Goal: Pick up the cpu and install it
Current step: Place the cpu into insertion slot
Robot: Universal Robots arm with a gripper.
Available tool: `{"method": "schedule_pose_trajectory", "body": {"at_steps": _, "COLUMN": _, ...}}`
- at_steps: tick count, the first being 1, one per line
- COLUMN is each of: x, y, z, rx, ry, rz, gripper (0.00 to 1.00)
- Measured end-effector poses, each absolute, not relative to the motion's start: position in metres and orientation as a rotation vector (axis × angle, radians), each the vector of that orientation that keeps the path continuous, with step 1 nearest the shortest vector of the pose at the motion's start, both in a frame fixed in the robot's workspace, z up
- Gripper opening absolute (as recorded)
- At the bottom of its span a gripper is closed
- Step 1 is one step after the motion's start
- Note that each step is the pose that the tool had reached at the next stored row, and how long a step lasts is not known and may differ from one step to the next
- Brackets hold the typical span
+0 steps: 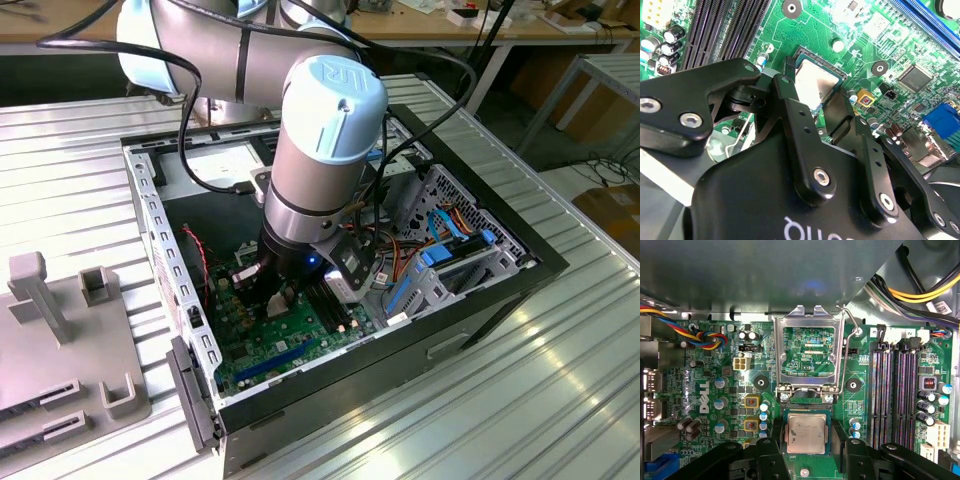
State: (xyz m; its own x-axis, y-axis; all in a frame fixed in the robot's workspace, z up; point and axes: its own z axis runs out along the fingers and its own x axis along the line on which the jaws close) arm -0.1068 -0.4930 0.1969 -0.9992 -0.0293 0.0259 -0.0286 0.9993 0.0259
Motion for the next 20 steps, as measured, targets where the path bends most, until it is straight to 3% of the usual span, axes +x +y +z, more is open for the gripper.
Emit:
{"method": "schedule_pose_trajectory", "body": {"at_steps": 5, "x": -0.1070, "y": -0.4929, "z": 0.1964, "rx": 0.045, "ry": -3.116, "rz": -0.040, "gripper": 0.49}}
{"method": "schedule_pose_trajectory", "body": {"at_steps": 6, "x": -0.1069, "y": -0.4929, "z": 0.1964, "rx": 0.045, "ry": -3.116, "rz": -0.040, "gripper": 0.55}}
{"method": "schedule_pose_trajectory", "body": {"at_steps": 20, "x": -0.1068, "y": -0.4930, "z": 0.2002, "rx": 0.045, "ry": -3.116, "rz": -0.040, "gripper": 0.55}}
